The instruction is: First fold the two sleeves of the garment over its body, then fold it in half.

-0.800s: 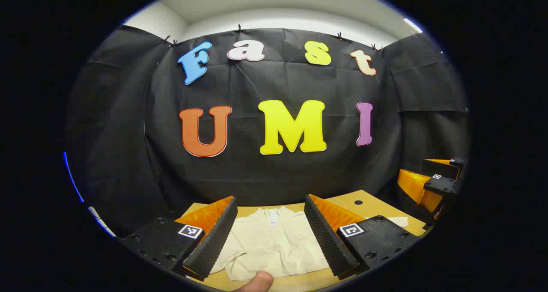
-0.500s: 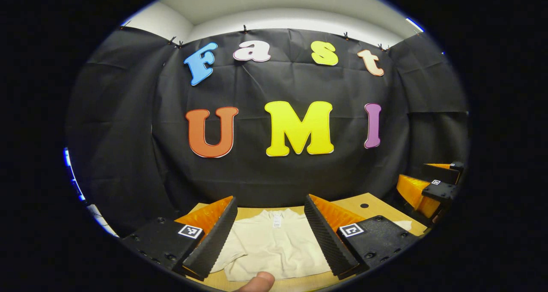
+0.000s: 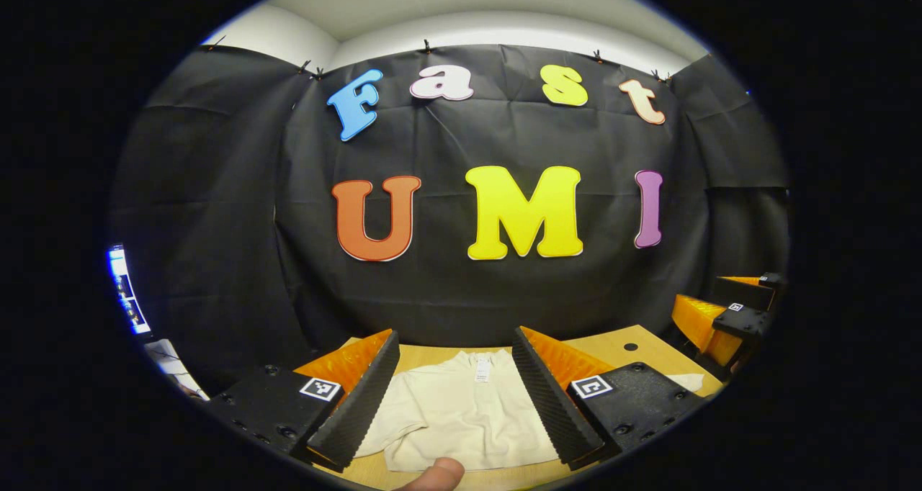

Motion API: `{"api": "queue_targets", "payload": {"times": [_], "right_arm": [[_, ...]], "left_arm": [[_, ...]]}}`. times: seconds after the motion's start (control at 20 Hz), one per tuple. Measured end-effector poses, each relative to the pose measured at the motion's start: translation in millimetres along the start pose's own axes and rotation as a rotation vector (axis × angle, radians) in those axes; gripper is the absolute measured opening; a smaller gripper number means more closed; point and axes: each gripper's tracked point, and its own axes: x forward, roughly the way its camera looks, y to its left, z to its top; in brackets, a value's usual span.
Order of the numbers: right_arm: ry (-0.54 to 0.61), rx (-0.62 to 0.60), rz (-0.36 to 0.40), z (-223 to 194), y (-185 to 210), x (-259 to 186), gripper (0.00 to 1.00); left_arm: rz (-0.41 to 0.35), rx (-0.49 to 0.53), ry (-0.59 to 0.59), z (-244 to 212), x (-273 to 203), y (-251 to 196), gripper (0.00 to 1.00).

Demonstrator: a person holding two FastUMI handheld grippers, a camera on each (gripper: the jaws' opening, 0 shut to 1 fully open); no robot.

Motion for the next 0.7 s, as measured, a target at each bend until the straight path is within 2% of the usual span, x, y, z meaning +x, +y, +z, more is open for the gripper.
{"api": "queue_targets", "payload": {"times": [0.35, 0.5, 0.7], "right_arm": [[0.017, 0.012, -0.025, -9, -16, 20, 0.94], [0.01, 0.005, -0.084, -11, -53, 36, 0.94], [0.005, -0.035, -0.196, -20, -132, 61, 0.93]], "left_arm": [[0.019, 0.011, 0.016, -3, 11, 1, 1.0], [0.026, 0.02, 0.022, -4, 15, -4, 1.0], [0.042, 0.029, 0.035, -5, 16, -13, 1.0]]}}
